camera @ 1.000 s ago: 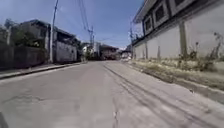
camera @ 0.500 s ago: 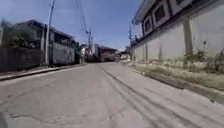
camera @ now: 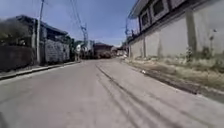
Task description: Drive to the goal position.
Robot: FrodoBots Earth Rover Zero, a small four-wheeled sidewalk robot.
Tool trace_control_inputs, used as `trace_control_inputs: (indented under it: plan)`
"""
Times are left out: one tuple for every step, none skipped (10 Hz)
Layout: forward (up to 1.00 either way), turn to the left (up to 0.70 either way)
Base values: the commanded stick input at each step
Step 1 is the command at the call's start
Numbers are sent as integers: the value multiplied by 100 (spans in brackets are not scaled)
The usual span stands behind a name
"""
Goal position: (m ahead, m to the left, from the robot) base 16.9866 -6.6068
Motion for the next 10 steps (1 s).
trace_control_inputs:
  plan:
    - [100, 0]
    - [100, 0]
    - [100, 1]
    - [100, 1]
    - [100, 1]
    - [100, 1]
    - [100, 2]
    - [100, 2]
    - [100, 2]
    - [100, 1]
